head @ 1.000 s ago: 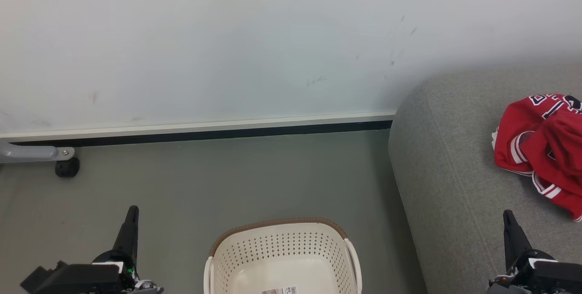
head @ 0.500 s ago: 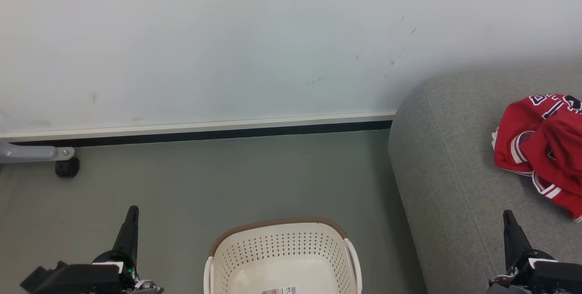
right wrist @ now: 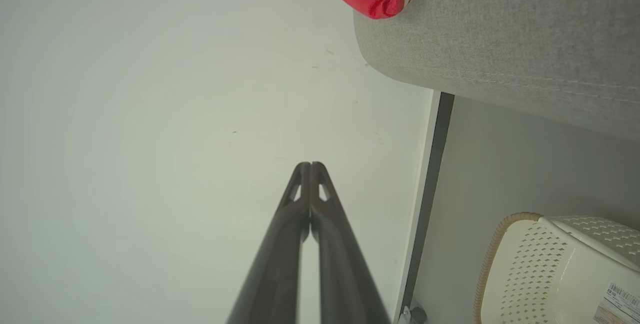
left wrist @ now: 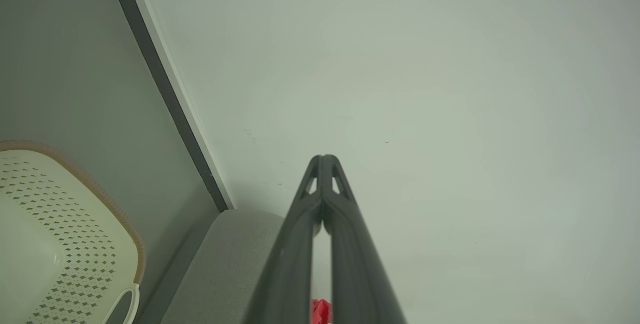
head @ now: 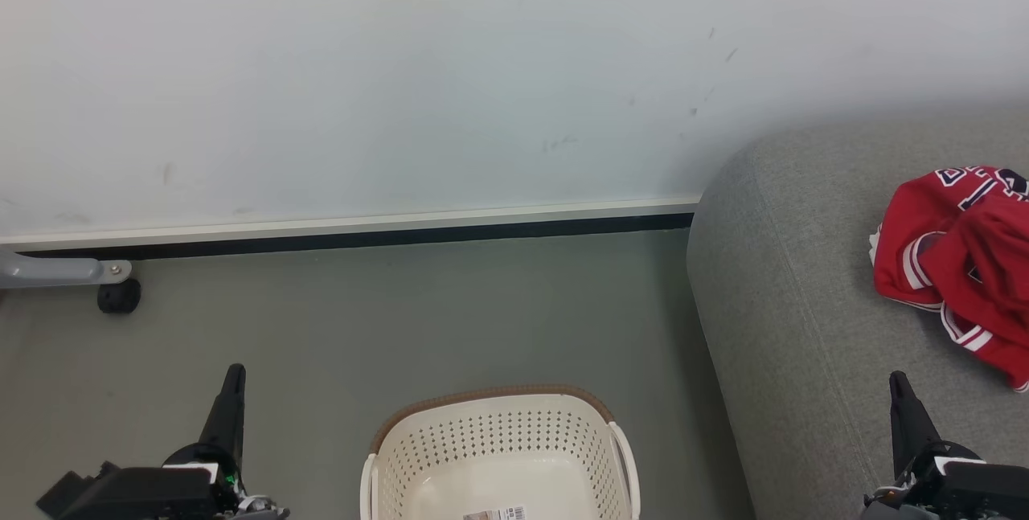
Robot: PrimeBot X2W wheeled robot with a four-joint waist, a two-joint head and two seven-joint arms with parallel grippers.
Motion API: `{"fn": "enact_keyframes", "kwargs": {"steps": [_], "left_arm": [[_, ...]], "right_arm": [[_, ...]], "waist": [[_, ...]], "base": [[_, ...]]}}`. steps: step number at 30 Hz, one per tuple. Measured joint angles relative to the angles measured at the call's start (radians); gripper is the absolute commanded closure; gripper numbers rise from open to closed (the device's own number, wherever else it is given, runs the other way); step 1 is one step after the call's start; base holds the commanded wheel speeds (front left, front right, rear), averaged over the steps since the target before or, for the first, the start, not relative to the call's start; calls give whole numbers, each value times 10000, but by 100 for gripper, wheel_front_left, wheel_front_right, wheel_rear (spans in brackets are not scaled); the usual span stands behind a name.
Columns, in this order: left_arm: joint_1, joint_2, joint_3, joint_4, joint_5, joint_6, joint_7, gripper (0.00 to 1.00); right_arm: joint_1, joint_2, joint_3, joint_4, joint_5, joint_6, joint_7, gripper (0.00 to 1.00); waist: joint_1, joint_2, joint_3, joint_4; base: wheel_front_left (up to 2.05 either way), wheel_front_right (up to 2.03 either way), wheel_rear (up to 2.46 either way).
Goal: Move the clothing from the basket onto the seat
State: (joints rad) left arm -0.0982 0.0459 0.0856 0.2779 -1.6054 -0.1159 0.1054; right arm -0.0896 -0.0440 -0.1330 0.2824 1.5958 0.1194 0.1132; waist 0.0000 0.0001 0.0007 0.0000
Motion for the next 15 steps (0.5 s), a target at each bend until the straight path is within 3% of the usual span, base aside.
{"fn": "enact_keyframes", "kwargs": {"steps": [15], "left_arm": [[0,-2,0,6,-10,-2,0,100]], "right_arm": [[0,2,0,0,13,10,0,100]], "waist": [[0,-1,0,0]], "base": [[0,0,0]]}}
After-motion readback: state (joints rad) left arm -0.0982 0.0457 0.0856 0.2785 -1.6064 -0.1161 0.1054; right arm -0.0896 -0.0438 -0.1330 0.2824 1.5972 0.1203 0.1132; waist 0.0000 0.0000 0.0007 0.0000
